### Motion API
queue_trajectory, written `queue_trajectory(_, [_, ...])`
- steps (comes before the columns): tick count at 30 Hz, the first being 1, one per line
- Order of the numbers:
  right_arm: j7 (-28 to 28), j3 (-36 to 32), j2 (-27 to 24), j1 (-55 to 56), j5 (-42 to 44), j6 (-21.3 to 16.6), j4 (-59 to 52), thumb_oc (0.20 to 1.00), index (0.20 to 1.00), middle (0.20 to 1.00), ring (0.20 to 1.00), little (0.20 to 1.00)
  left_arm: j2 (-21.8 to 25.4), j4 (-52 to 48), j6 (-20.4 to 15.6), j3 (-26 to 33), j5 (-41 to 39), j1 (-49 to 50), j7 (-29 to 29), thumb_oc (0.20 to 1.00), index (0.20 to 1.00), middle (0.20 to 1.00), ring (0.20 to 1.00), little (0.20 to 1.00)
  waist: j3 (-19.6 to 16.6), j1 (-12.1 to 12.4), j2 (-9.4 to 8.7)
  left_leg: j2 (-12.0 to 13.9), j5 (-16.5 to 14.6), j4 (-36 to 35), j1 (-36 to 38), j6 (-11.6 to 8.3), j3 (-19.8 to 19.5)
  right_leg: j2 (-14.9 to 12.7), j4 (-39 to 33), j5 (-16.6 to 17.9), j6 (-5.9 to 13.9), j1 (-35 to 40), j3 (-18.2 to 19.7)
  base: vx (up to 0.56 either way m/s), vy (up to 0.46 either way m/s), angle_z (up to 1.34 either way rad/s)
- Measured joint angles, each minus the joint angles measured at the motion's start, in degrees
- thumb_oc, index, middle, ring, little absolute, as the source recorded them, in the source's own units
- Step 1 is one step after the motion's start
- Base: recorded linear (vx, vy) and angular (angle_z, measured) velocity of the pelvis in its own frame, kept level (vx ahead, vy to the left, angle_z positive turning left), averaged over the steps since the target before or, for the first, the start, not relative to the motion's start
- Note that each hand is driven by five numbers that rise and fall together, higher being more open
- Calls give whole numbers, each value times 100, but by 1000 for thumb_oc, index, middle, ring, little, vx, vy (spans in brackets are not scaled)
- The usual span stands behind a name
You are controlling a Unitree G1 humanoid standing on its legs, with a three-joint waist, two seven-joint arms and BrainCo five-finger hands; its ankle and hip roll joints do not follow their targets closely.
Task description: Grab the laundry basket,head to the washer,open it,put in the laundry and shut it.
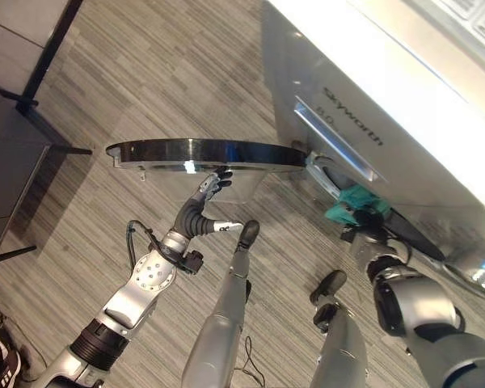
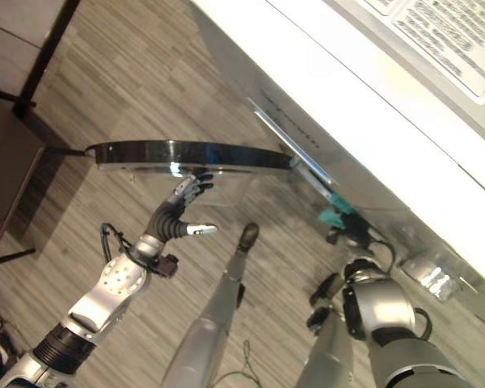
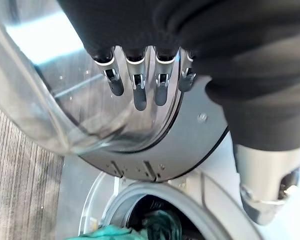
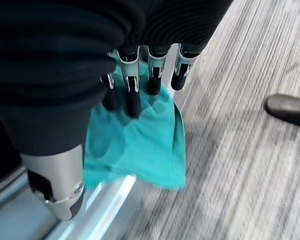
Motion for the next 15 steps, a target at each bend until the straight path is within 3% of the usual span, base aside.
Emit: queue_trajectory(15, [55,-172,-41,24,1287,-72,53,1000,1000,1000,1000,1000,-1,-24,-176,25,-271,8,-91,1000,1000,1000,1000,1000,22,-31,40,-26,12,-3,-254,17,30,-38,74,-6,1,-308,62,3,-1,0])
